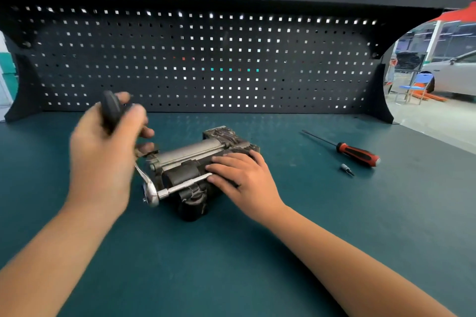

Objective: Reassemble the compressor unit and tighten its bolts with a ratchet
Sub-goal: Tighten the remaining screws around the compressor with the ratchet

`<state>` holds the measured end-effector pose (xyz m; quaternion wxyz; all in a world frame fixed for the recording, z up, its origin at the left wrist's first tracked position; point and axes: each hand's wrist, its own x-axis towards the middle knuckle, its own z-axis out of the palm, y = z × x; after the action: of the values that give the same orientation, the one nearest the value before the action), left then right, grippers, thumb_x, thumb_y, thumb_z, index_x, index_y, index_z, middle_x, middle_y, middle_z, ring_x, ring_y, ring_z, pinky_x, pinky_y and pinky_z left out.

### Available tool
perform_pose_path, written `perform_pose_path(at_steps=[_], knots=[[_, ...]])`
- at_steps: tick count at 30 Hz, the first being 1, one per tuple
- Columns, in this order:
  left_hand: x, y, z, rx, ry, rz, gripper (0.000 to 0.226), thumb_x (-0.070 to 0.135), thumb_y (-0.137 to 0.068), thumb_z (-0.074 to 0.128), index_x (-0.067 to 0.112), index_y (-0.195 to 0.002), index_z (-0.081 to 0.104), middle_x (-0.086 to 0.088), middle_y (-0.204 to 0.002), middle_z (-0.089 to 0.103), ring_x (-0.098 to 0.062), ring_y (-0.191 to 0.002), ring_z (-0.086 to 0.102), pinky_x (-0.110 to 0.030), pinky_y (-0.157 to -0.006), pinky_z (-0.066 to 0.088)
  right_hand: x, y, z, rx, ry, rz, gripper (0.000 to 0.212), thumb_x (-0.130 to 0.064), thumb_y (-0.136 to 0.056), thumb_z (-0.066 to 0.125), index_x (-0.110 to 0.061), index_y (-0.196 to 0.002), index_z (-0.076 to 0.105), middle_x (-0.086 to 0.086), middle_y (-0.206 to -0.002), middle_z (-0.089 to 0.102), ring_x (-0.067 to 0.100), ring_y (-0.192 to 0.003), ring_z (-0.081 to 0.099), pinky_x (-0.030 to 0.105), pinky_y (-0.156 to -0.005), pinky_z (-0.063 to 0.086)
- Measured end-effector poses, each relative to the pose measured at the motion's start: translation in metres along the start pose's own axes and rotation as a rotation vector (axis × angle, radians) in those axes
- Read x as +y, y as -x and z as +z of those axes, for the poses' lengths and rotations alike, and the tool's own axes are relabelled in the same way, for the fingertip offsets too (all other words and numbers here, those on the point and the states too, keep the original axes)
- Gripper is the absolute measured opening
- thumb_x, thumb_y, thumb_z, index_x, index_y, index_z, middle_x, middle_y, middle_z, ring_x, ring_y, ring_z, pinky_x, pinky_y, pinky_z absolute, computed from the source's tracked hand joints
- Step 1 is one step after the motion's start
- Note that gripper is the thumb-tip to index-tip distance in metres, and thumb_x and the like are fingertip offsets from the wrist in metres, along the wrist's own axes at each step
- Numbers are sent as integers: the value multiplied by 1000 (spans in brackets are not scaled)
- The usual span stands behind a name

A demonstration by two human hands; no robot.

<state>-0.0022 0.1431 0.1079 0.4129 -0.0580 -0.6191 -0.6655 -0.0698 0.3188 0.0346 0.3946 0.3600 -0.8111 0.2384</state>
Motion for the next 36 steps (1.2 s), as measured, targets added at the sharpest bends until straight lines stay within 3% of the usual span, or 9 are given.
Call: perform_pose_path(at_steps=[3,6,11,14,17,20,24,30,36], knots=[[12,-20,5,-56,95,-239,28,39,-85,50,24,-61,49,12,-42,42,-3,-33,36,-10,-36,31,0,-2,-2,-12,-26,15,20,-29,-81,65,-18,-94,75,-3,-101,72,18,-96,66,45,-92,39],[12,-22,10,-30,117,-289,41,47,-87,40,22,-56,37,11,-36,31,-6,-28,22,-12,-33,20,4,-3,-7,-55,-141,96,32,-33,-82,62,-16,-107,71,-1,-109,70,17,-105,62,39,-100,36],[6,-21,7,-69,145,-194,49,57,-82,36,20,-50,33,10,-32,27,-6,-25,19,-13,-34,15,28,-17,-14,-54,-410,532,51,-43,-89,57,-30,-136,44,-11,-145,34,6,-137,23,22,-109,17],[2,-21,5,-109,85,-120,48,61,-64,49,18,-54,28,10,-32,25,-5,-24,18,-11,-34,16,36,-18,-2,-197,-482,670,50,-46,-88,57,-31,-135,46,-10,-146,35,7,-138,24,18,-106,19],[-5,-22,0,-170,24,-37,52,53,-71,54,13,-55,25,12,-32,24,-4,-24,19,-6,-34,18,39,-24,3,-141,-552,752,53,-47,-85,60,-33,-134,46,-9,-153,23,8,-138,24,18,-105,20],[-11,-21,-3,-193,-17,24,48,43,-82,50,13,-53,25,9,-31,24,-4,-24,18,-6,-36,20,47,-42,0,-201,-692,885,51,-39,-86,61,-26,-133,49,-2,-144,41,12,-130,39,25,-107,30],[-12,-16,-5,-219,45,45,52,41,-78,53,11,-47,25,12,-31,25,-5,-24,19,-6,-38,23,51,-51,3,-323,-652,893,40,-21,-86,57,-23,-126,58,-2,-134,53,11,-118,48,19,-96,34],[-13,-10,-7,-270,92,73,48,37,-76,53,15,-41,29,12,-31,26,-5,-24,20,-8,-39,25,56,-52,5,-296,-646,940,40,-18,-85,55,-24,-124,62,-4,-129,58,13,-121,49,22,-101,36],[-13,-8,-4,-356,97,126,47,33,-79,53,16,-42,30,11,-32,27,-6,-24,21,-7,-40,27,57,-47,4,-277,-646,950,41,-19,-85,55,-24,-126,60,-4,-129,58,12,-119,49,20,-95,36]])
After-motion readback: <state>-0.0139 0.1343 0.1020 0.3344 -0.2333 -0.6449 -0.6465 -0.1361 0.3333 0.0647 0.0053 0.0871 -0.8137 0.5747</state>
